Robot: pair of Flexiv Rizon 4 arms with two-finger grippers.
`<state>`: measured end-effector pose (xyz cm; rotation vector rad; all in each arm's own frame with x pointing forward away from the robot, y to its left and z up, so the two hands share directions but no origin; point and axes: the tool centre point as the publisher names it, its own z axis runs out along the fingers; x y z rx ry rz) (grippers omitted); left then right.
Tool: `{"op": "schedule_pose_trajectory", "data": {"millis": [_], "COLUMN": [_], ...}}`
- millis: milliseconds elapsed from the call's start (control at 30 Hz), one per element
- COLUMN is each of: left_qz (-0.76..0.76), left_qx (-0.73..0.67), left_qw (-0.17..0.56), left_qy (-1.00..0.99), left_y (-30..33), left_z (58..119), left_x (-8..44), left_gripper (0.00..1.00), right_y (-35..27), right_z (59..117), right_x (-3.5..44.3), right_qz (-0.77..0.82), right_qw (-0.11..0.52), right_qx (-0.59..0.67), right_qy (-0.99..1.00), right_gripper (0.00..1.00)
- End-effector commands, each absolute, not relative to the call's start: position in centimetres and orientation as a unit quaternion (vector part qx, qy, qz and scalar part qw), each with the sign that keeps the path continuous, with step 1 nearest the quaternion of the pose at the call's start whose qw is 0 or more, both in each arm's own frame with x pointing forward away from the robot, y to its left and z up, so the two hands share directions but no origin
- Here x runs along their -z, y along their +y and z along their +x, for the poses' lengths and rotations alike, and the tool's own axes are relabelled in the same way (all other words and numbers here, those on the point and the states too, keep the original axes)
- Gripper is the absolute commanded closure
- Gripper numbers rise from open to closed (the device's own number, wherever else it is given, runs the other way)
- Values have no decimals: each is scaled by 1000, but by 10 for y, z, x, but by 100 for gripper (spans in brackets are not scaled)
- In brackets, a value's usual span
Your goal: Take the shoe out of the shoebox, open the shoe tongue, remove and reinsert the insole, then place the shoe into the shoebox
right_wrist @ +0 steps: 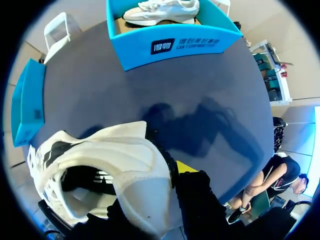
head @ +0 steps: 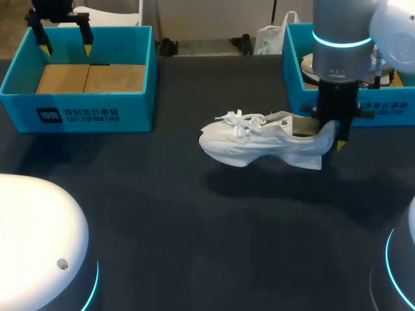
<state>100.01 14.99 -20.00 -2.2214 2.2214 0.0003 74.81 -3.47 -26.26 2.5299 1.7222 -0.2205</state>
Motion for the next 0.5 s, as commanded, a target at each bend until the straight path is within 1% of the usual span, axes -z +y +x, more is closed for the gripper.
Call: {"op": "schedule_pose_trajectory", "data": {"millis": [33, 200, 367, 500], "left_qz": [-707, -707, -707, -707], "left_qx": [0, 0, 0, 0], "left_qw": [0, 0, 0, 0], "left_qy": [707, 707, 707, 707], "left_y": [150, 150, 150, 150], "left_z": [1000, 1000, 1000, 1000], "left_x": [200, 200, 200, 200], "left_gripper": [0, 0, 0, 0], "right_y": [-36, -36, 14, 43], "right_z": [747, 747, 723, 709], "right_x": [261, 261, 293, 308], "right_qz": [824, 824, 798, 782], "right_qw": [35, 35, 40, 46], "right_qx": [69, 69, 76, 67], "right_qy": [561, 561, 596, 618], "right_gripper": [100, 100, 100, 100]}}
